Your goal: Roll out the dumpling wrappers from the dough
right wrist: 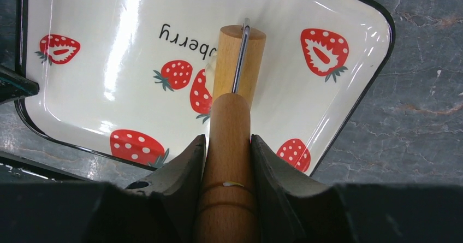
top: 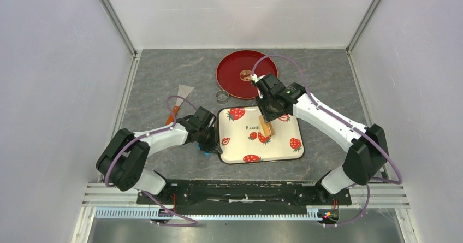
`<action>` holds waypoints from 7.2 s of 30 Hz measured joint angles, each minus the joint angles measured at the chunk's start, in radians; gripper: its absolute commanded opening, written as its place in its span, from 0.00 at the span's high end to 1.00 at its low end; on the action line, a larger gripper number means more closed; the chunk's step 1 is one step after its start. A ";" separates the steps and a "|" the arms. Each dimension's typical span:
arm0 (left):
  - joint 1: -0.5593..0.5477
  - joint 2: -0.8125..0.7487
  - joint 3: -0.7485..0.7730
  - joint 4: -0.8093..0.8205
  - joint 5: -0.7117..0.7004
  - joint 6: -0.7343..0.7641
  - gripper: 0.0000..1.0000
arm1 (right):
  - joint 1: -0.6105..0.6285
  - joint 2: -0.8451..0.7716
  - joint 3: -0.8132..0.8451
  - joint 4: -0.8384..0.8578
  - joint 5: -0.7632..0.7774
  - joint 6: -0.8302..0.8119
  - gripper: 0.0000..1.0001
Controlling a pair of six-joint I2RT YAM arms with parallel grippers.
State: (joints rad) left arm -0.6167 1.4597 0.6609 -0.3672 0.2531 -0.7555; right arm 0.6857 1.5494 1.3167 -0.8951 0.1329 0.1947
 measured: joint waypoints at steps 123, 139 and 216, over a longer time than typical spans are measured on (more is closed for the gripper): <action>-0.002 0.005 0.000 0.013 0.007 0.000 0.98 | -0.068 -0.232 -0.352 0.349 -0.008 0.198 1.00; -0.014 0.017 0.001 0.047 0.021 0.001 0.98 | -0.089 -0.245 -0.248 0.096 0.032 0.166 1.00; -0.014 0.019 0.002 0.048 0.022 0.001 0.98 | 0.036 -0.539 -0.782 0.747 0.280 0.390 1.00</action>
State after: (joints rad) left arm -0.6304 1.4788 0.6624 -0.3195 0.2749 -0.7547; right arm 0.7219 1.0103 0.5343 -0.1486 0.4126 0.5850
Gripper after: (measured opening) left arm 0.050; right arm 0.347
